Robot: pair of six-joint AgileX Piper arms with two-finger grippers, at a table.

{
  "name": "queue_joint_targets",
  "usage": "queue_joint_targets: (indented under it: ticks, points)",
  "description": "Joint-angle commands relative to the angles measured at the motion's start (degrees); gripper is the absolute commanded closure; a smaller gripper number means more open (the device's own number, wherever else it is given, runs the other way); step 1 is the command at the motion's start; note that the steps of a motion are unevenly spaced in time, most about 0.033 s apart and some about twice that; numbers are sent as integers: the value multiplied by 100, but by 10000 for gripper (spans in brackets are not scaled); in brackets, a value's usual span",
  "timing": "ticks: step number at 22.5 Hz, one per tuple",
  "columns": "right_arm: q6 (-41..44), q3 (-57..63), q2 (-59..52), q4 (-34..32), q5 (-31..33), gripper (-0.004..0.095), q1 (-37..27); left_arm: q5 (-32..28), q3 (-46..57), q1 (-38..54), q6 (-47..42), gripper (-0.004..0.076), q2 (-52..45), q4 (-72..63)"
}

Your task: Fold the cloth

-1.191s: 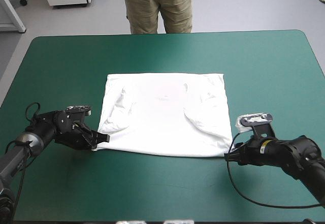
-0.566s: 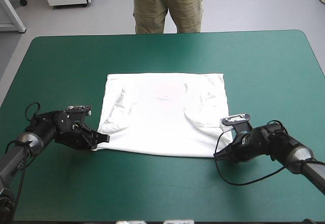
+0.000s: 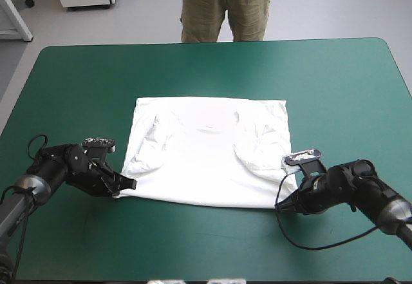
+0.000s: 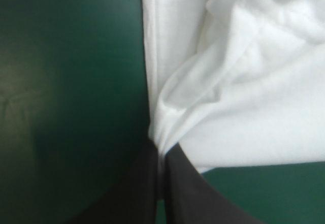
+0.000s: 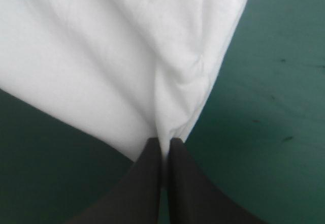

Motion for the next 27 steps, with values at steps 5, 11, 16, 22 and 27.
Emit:
queue_joint_targets:
  ticks: [5, 11, 16, 22, 27]
  points:
    - [268, -121, -1156, -120, 746, 925, 2, 937, -108, -19, -23, 733, -931, 232]
    - [731, -416, -2034, -200, 1122, 925, 2, 1247, -298, -19, -23, 733, -1660, 244]
    - [965, -1236, -1457, -1089, 928, 925, 2, 849, -1163, -19, -23, 733, -1094, 208]
    - [587, -2347, -22, -1149, 152, 925, -460, 343, -2616, -19, -23, 733, 264, 208]
    - [-340, -2950, 820, -396, -214, 925, -1020, 18, -3288, -19, -23, 733, 1161, 68]
